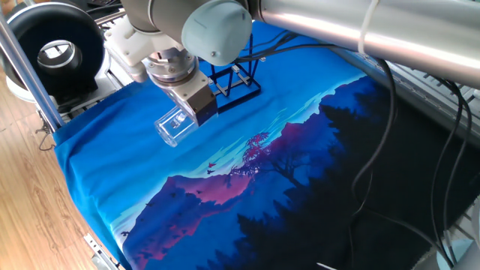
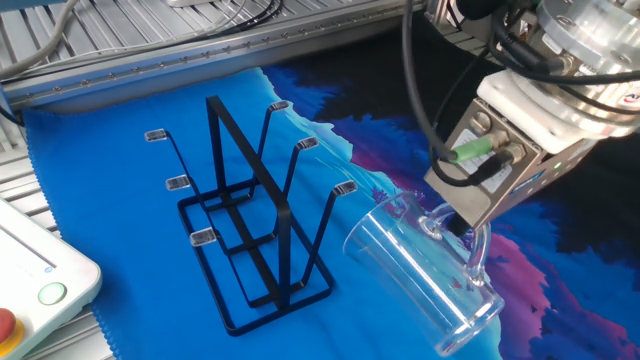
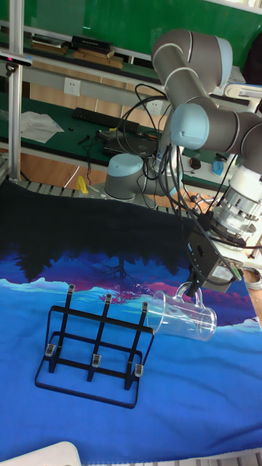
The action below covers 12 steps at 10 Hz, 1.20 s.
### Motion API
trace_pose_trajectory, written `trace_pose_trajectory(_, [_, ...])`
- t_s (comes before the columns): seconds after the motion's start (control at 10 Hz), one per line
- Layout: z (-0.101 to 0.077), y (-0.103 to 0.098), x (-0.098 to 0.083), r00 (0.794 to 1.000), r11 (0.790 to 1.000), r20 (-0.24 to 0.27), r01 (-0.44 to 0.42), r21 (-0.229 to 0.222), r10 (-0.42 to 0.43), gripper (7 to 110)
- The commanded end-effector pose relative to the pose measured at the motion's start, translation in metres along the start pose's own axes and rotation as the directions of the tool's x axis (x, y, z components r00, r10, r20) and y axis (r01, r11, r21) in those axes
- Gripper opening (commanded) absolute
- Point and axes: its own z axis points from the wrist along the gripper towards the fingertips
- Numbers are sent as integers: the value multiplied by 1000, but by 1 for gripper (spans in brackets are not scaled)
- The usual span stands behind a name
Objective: Put the cup on the cup rack
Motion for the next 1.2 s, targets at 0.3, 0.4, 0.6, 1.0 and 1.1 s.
trace_pose_trajectory(0.3, [0,-13,1,998,997,-1,-59,43,59,7])
trace_pose_trajectory(0.4, [-1,-14,-2,998,997,10,-66,47,65,7])
trace_pose_trajectory(0.6, [-1,-18,-7,996,995,34,-81,62,79,7])
trace_pose_trajectory(1.0, [-1,-16,-11,996,996,47,-80,50,77,7])
trace_pose_trajectory(1.1, [-1,-15,-9,995,995,38,-89,48,87,7])
